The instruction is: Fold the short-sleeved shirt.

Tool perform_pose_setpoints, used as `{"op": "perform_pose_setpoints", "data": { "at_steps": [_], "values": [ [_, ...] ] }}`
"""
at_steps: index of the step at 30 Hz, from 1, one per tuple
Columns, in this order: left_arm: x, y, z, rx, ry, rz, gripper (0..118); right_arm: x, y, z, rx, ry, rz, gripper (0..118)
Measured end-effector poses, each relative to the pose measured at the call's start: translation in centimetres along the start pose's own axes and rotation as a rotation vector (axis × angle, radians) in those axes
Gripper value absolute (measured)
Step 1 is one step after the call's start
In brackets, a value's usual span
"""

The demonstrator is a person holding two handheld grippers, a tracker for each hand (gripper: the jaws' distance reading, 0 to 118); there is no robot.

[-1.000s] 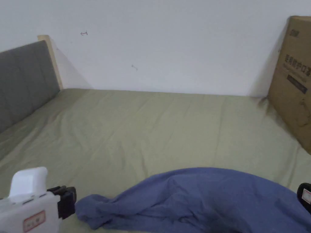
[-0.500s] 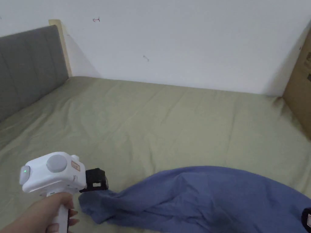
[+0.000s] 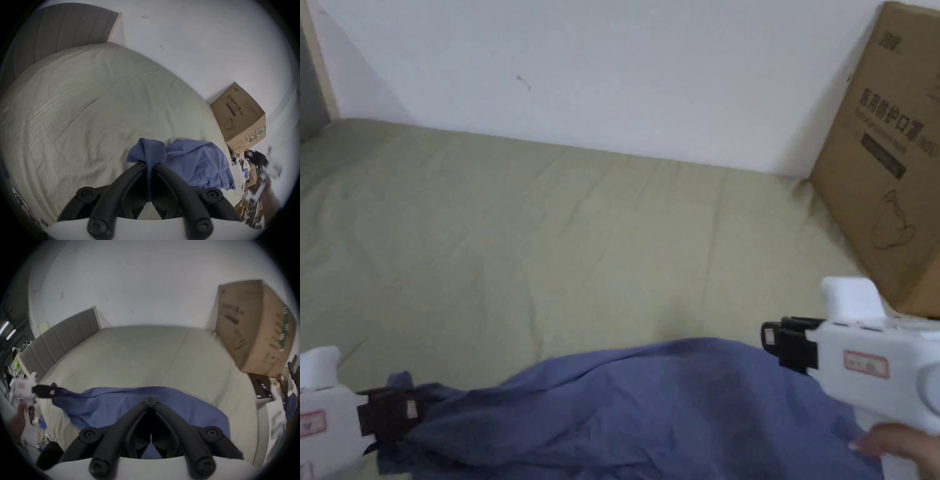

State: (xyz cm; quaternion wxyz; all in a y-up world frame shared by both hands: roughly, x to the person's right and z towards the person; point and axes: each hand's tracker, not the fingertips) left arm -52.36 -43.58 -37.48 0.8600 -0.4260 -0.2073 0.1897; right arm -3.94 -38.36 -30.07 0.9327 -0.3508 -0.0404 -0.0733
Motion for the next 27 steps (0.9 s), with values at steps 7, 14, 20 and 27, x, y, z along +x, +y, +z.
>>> {"op": "perform_pose_setpoints", "data": {
  "at_steps": [7,14,20,27],
  "values": [
    [0.2,-2.1,0.0,0.027,0.031,-0.042,3,3.4,5.3,-14.0,-0.350,-0.131,-0.111,112],
    [-0.1,-2.9,-0.9,-0.009,0.052,-0.098,3,5.3,1.8,-19.5,-0.645,-0.250,-0.099,101],
    [-0.4,-3.5,-1.4,-0.045,0.034,-0.059,3,4.6,1.6,-15.1,-0.408,-0.111,-0.151,0],
    [1.1,-0.2,1.9,-0.002,-0.040,-0.033,3,4.4,2.5,-2.5,-0.159,-0.037,-0.163,0]
  ]
}}
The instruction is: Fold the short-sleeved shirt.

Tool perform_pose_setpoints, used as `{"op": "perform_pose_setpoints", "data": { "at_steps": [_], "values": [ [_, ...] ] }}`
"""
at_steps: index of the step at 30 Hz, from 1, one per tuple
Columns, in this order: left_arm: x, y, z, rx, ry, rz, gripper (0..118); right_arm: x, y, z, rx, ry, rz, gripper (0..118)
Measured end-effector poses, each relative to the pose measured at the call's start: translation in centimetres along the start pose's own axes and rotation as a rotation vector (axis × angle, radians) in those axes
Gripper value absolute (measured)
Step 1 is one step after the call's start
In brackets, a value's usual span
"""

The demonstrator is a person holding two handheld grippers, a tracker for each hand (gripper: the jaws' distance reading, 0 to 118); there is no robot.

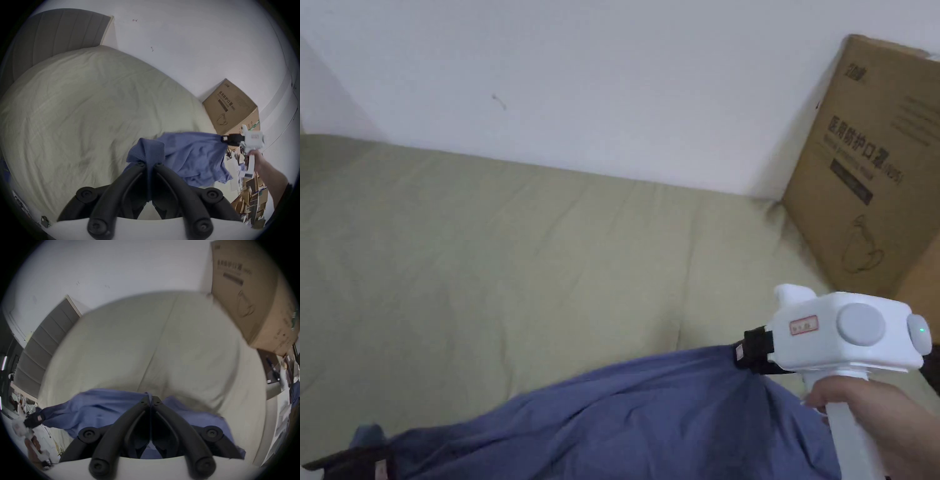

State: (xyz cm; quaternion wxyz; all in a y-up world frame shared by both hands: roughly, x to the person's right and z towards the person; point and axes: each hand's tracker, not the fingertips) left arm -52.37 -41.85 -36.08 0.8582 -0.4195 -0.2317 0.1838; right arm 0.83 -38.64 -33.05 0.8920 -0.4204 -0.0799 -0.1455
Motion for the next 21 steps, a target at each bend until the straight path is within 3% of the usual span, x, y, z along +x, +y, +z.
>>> {"op": "perform_pose_setpoints", "data": {
  "at_steps": [3,8,14,21],
  "values": [
    [2.7,4.0,2.9,0.078,-0.045,-0.064,3,0.3,0.2,7.6,0.137,0.040,0.030,0],
    [9.1,11.4,8.3,0.184,-0.105,-0.228,3,0.6,2.0,19.6,0.312,0.067,0.001,0],
    [16.7,18.9,13.3,0.299,-0.073,-0.320,3,-0.1,5.9,30.0,0.435,0.032,0.049,0],
    [21.7,25.8,15.4,0.366,-0.106,-0.192,3,-0.7,11.5,34.7,0.496,-0.034,0.079,0]
  ]
}}
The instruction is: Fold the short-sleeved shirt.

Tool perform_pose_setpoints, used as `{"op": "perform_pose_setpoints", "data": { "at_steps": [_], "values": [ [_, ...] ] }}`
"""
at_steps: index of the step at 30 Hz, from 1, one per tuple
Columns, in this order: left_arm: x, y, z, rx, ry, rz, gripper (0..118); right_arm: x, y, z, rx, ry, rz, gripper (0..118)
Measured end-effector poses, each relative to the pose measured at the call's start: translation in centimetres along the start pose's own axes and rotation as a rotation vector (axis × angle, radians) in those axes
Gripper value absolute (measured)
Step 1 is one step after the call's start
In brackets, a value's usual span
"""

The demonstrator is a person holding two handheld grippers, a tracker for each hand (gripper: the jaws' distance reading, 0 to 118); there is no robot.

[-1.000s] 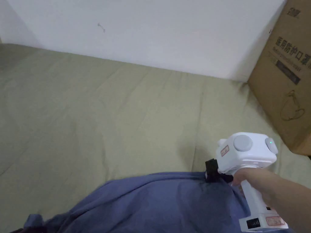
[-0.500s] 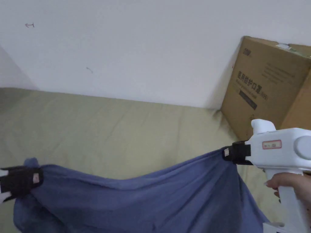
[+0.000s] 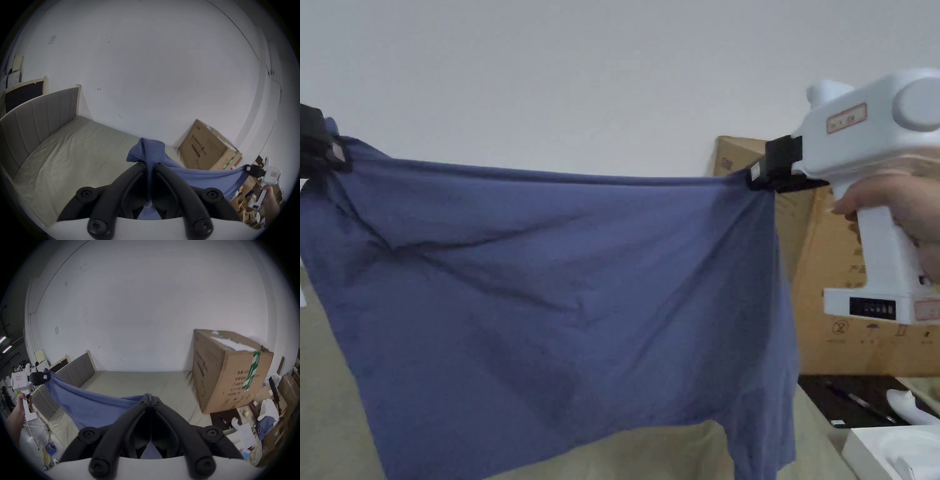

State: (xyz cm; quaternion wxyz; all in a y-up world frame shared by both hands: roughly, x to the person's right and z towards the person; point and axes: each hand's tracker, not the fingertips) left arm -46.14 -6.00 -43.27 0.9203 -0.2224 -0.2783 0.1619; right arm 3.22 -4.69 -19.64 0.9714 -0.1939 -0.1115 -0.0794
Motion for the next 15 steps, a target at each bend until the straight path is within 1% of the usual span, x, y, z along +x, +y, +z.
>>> {"op": "perform_pose_setpoints", "data": {
  "at_steps": [6,11,13,15],
  "values": [
    [0.4,3.0,-3.4,0.082,0.035,-0.041,3,-0.4,2.8,-4.4,0.053,-0.029,-0.023,0],
    [-1.6,2.9,-5.9,0.138,0.064,-0.007,3,-1.1,3.3,-9.3,0.096,-0.027,-0.057,0],
    [-2.5,2.4,-6.6,0.162,0.078,-0.014,3,-1.6,3.2,-11.1,0.108,-0.029,-0.054,0],
    [-3.3,1.8,-7.1,0.181,0.084,-0.025,3,-2.2,2.8,-12.6,0.121,-0.037,-0.033,0]
  ]
}}
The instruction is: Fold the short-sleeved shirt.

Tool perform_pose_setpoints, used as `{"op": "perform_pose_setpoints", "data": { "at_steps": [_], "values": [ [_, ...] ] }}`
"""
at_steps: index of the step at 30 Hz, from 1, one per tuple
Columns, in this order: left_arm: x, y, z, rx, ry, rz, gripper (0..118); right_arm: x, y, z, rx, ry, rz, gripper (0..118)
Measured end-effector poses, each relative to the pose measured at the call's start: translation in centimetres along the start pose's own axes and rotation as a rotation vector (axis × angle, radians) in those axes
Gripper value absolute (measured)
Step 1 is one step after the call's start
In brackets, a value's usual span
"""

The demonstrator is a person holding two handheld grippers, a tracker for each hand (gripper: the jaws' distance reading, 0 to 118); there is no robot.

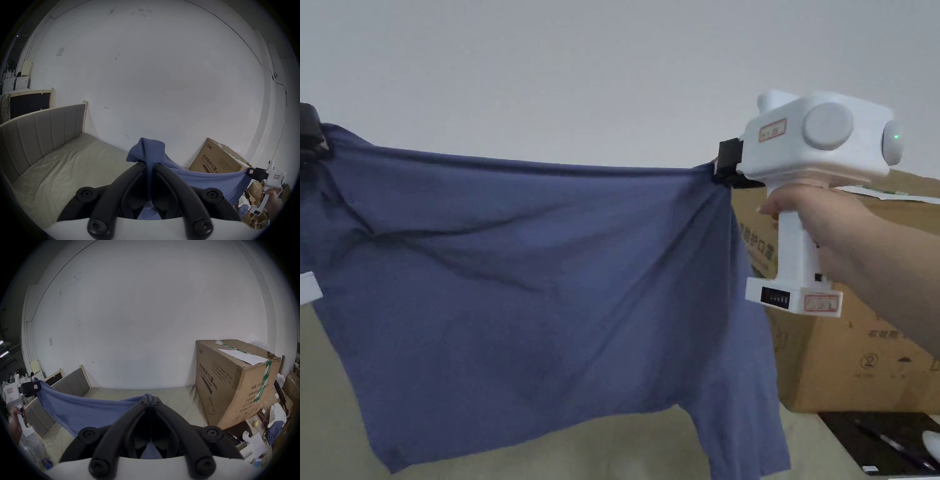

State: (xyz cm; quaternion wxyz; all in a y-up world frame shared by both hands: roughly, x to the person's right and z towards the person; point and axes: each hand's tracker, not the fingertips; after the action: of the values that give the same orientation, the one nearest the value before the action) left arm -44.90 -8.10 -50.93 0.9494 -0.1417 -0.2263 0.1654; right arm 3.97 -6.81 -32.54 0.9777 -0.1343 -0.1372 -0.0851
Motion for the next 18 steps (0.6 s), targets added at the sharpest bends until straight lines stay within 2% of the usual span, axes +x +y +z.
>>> {"op": "perform_pose_setpoints", "data": {
  "at_steps": [3,8,10,12,14,18],
  "values": [
    [-1.2,-1.2,-0.3,0.019,0.003,-0.003,3,-0.8,-1.2,-1.5,0.013,-0.007,0.039,0],
    [-2.7,-5.2,0.6,0.033,-0.013,-0.010,3,-0.6,-6.1,-2.6,0.017,-0.014,0.031,0],
    [-3.3,-8.6,1.5,-0.014,-0.019,-0.014,3,0.4,-10.2,-2.0,-0.003,0.019,-0.073,0],
    [-3.9,-12.8,2.6,-0.127,-0.031,-0.029,3,1.5,-15.4,-1.0,-0.040,0.030,-0.137,0],
    [-5.0,-17.9,3.9,-0.268,-0.049,-0.022,3,2.4,-21.6,0.6,-0.115,-0.001,-0.113,0],
    [-7.0,-26.9,8.7,-0.414,-0.027,-0.003,3,4.1,-32.3,4.8,-0.293,-0.023,-0.055,0]
  ]
}}
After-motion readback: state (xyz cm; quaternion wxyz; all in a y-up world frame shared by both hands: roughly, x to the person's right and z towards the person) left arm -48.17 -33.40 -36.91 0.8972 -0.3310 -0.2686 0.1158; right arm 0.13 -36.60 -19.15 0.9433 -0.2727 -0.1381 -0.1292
